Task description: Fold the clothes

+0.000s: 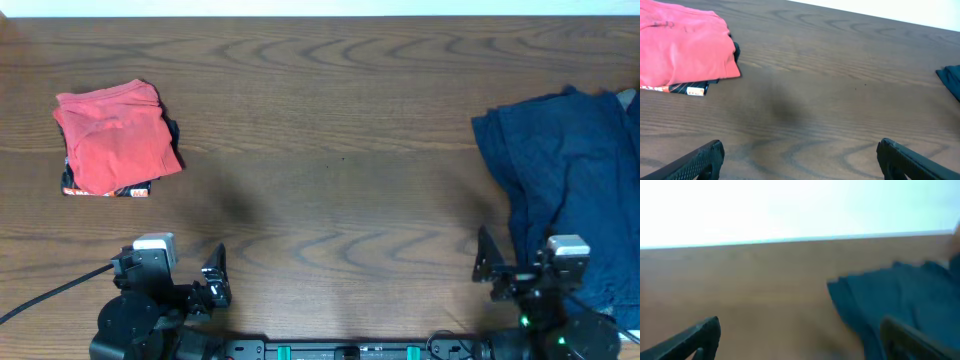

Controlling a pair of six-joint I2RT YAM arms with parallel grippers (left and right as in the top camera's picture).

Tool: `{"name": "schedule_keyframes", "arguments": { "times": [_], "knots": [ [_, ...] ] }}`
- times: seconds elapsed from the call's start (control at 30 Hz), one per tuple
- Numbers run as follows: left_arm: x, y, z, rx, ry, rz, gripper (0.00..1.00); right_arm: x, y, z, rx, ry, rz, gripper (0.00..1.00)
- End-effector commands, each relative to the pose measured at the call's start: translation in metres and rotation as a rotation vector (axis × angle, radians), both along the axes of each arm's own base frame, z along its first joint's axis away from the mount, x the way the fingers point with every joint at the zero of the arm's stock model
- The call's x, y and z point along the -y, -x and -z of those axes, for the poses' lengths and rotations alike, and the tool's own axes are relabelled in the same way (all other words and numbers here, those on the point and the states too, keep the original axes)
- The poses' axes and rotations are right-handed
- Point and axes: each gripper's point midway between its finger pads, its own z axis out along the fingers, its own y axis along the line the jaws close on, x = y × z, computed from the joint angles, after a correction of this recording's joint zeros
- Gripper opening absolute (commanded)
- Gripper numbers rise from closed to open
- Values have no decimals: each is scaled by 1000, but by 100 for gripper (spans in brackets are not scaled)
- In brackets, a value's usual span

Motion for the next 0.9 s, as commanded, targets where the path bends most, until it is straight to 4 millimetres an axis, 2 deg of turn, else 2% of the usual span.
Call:
{"name": "schedule_keyframes", "arguments": {
  "times": [0.0, 0.17, 0.43, 0.53, 0.7, 0.87],
  "knots": [
    [-3, 0, 0, 3, -5, -15, 98, -5, -13, 9, 39, 39, -28, 99],
    [-3, 0, 0, 3, -5, -15, 98, -7, -35, 7, 182, 53, -30, 99],
    [-3, 0, 0, 3, -5, -15, 98, -7, -51, 30, 251, 57, -23, 99],
    [-3, 0, 0, 3, -5, -15, 98, -8, -56, 51, 238, 66, -29, 99],
    [-3, 0, 0, 3, -5, -15, 98, -10, -55, 81, 115, 102, -55, 99],
    [-3, 0, 0, 3, -5, -15, 98, -9, -56, 80, 119, 103, -50, 99]
  ]
}}
